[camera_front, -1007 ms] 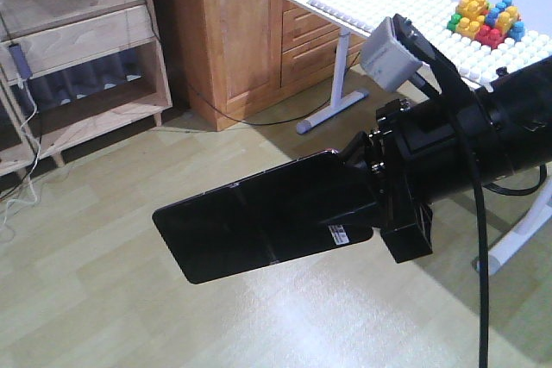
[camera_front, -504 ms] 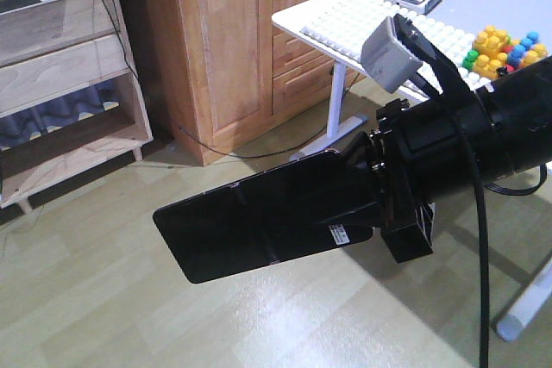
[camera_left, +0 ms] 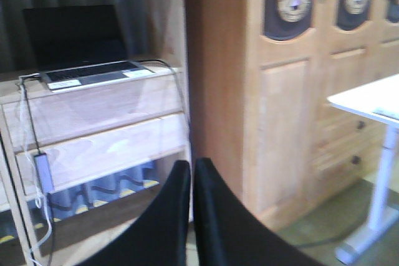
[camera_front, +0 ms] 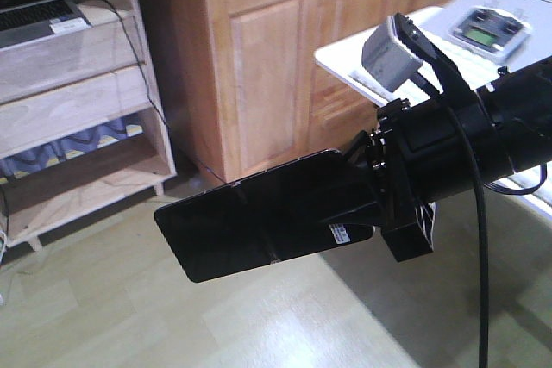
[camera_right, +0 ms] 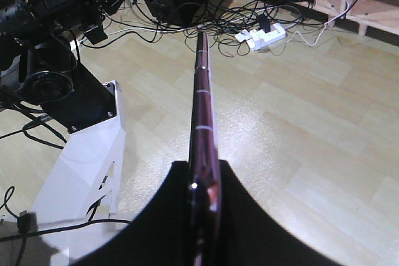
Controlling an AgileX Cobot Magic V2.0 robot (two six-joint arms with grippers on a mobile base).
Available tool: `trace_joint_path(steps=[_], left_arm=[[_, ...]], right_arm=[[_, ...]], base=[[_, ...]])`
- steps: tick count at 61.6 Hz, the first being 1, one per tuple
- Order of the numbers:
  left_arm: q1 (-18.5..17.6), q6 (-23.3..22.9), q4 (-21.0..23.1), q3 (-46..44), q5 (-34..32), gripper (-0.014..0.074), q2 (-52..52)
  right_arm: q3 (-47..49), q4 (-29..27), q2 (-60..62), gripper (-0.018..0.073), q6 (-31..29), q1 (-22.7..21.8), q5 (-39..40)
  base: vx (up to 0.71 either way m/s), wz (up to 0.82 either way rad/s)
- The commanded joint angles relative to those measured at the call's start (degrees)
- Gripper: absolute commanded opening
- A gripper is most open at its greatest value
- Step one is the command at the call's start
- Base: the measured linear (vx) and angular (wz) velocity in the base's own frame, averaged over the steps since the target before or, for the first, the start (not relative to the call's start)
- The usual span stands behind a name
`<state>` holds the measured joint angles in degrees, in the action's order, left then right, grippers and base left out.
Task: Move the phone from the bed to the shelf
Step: 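Carry the phone in the right gripper as the base drives to the shelf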
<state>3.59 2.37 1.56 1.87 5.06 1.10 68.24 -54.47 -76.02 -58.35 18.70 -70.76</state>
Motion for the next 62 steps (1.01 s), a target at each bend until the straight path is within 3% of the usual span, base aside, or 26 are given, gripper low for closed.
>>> trace_joint_path(steps=[1,62], left_arm=[[-0.4,-0.5,0.6,-1.4,-4.1,0.0001,0.4],[-0.4,-0.5,0.6,-1.4,-4.1,0.0001,0.4]], right_arm=[[1.6,-4.5,1.7,-0.0002,-0.5,-0.1,-2.9],[1.6,-4.5,1.7,-0.0002,-0.5,-0.1,-2.9]], base=[[0.48,0.28],[0.42,0.33]])
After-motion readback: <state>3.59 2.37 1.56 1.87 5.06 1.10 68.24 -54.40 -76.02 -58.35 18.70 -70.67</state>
